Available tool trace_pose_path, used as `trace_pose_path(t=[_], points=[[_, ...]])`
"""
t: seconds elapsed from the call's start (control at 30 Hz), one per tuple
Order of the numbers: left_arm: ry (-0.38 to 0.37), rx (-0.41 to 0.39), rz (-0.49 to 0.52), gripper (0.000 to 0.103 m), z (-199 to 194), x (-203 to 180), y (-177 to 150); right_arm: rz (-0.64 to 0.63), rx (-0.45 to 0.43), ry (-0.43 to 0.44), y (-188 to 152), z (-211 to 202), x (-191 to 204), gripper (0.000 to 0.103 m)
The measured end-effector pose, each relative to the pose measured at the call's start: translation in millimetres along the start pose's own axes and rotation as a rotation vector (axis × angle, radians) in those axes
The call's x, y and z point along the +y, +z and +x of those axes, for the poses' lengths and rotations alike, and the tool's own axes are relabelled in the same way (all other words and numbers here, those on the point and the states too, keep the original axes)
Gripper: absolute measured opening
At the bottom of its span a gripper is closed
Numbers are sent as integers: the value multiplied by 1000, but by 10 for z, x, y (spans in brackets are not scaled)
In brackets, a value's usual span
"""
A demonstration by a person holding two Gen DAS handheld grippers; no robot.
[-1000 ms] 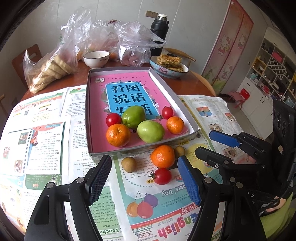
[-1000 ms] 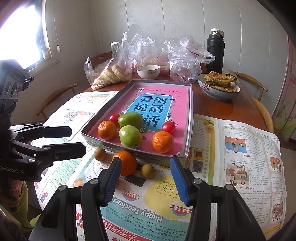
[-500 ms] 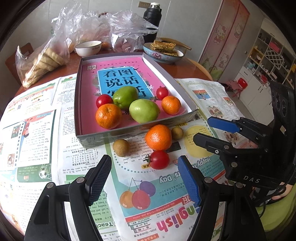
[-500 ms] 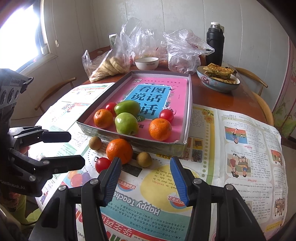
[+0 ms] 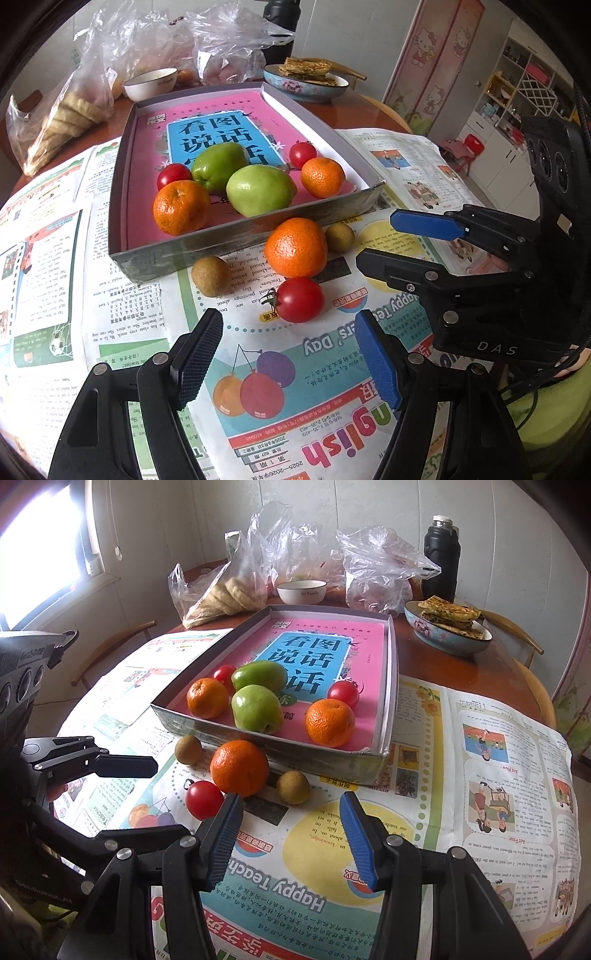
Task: Organize fruits
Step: 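Grasp the red tomato with the left tool while the right tool grasps the small yellow fruit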
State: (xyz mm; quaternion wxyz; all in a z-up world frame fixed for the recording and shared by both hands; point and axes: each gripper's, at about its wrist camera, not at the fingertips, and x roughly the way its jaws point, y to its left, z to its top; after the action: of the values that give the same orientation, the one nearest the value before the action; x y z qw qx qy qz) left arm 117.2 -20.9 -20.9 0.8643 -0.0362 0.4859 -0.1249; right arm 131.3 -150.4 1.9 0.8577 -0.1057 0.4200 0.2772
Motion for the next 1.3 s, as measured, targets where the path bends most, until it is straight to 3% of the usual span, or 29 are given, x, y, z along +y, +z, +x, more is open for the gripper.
trace_pose_path(t=[0.1,0.33,0.47,1.3], points=[[-8,3,-5,74,41,14,7,-8,8,1,-1,36,-9,54],[-23,6,8,59,112,-27,19,-16,23,19,28,142,-41,53],[-29,5,17,53,135,-49,31,-29,43,15,38,240,-45,43],[-38,31,14,45,243,-36,77,-77,58,-6,103,429,-29,23]])
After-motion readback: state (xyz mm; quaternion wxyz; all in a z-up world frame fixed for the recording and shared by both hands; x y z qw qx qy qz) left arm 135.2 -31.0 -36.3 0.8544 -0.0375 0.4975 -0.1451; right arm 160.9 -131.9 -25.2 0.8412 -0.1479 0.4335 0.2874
